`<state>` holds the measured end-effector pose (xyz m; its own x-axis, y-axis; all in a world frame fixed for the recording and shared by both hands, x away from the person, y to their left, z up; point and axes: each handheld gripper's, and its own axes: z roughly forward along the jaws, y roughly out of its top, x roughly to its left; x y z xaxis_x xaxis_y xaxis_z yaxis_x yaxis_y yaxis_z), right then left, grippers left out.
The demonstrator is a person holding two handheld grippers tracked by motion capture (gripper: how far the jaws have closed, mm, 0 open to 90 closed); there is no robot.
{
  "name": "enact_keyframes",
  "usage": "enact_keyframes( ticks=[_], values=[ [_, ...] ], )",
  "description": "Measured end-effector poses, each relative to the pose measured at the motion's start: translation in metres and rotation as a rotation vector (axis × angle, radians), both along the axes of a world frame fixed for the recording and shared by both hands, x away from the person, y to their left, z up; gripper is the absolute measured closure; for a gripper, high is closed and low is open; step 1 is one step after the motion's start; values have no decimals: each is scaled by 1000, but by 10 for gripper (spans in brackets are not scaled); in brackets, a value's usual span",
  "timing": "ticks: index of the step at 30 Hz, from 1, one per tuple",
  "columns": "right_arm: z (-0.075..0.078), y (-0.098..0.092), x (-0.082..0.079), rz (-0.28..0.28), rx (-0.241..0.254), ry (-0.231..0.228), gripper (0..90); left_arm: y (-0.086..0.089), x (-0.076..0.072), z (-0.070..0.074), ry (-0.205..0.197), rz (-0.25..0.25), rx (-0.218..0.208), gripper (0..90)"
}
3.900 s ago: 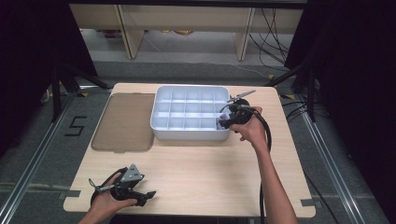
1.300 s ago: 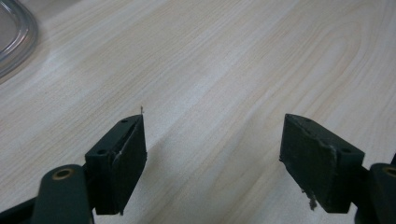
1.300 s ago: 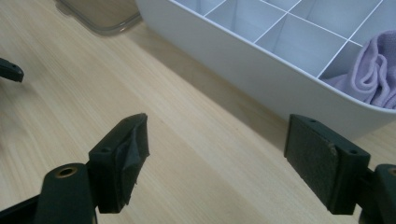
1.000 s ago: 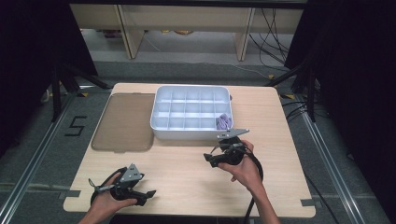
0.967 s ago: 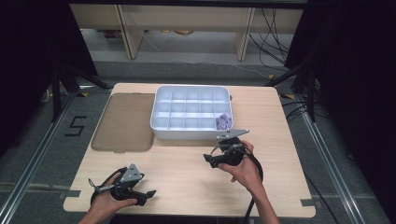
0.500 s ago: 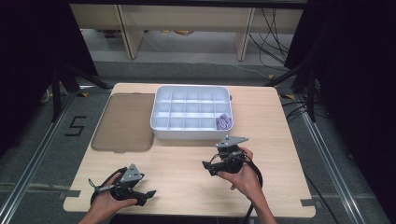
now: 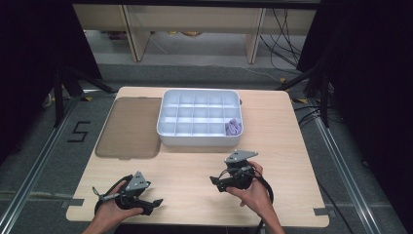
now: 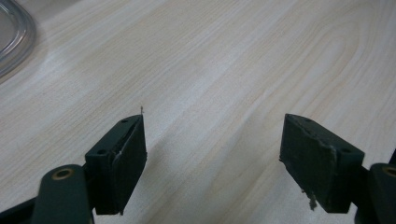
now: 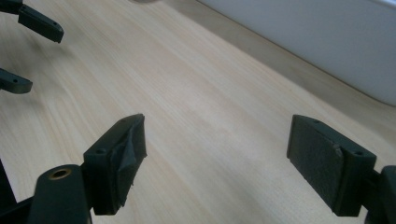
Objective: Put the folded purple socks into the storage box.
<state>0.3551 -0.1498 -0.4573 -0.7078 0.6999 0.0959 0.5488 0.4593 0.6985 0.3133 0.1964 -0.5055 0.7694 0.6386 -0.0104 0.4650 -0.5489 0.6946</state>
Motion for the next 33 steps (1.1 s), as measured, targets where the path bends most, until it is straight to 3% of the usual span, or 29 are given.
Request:
enact_keyframes(
  ticks=[5, 6, 9, 10, 12, 13, 14, 15, 17, 18, 22, 23, 24, 28, 30, 33],
  values=[
    [-10, 1, -6, 5, 21, -6, 202, 0, 0, 0, 1, -3, 2, 221],
    [-10, 1, -8, 2, 9, 13, 201, -1, -1, 0, 10, -7, -3, 221],
    [-17, 2, -11, 10, 34, -3, 200, -1, -2, -1, 19, 1, -11, 221],
    [-18, 2, -13, 10, 18, -10, 200, -1, -1, 0, 18, -1, -11, 221],
    [-19, 2, -17, 1, 23, 21, 200, -1, -1, -1, 13, 3, -3, 221],
    [-22, 2, -17, 15, 25, -6, 200, -2, -2, -1, 16, 5, -7, 221],
    [-20, 1, -19, 6, 12, 24, 200, -1, 0, 0, 0, -12, 5, 221],
    [-23, 2, -19, 15, 21, -2, 199, -2, -1, 0, 5, -5, 0, 221],
    [-23, 2, -23, 8, 6, 29, 199, -1, -1, 0, 4, -11, 6, 221],
    [-26, 3, -23, 9, 10, 11, 198, -2, -1, 0, 3, -7, 3, 221],
    [-27, 2, -28, 31, 19, 16, 192, -2, -1, -1, 0, -14, 6, 221],
    [-25, 1, -30, 19, 5, 38, 189, -2, -1, -1, 1, -14, 6, 221],
    [-27, 2, -32, 11, 27, 30, 184, -2, -1, -1, 1, -17, 5, 221],
    [-28, -1, -35, 28, 10, 24, 179, -2, -1, -1, -1, -18, 9, 221],
    [-30, -3, -36, 35, 8, 16, 177, -3, -3, -1, 21, -5, -11, 220],
    [-32, -4, -38, 16, 27, 24, 177, -3, -3, -2, 22, -5, -10, 220]
  ],
)
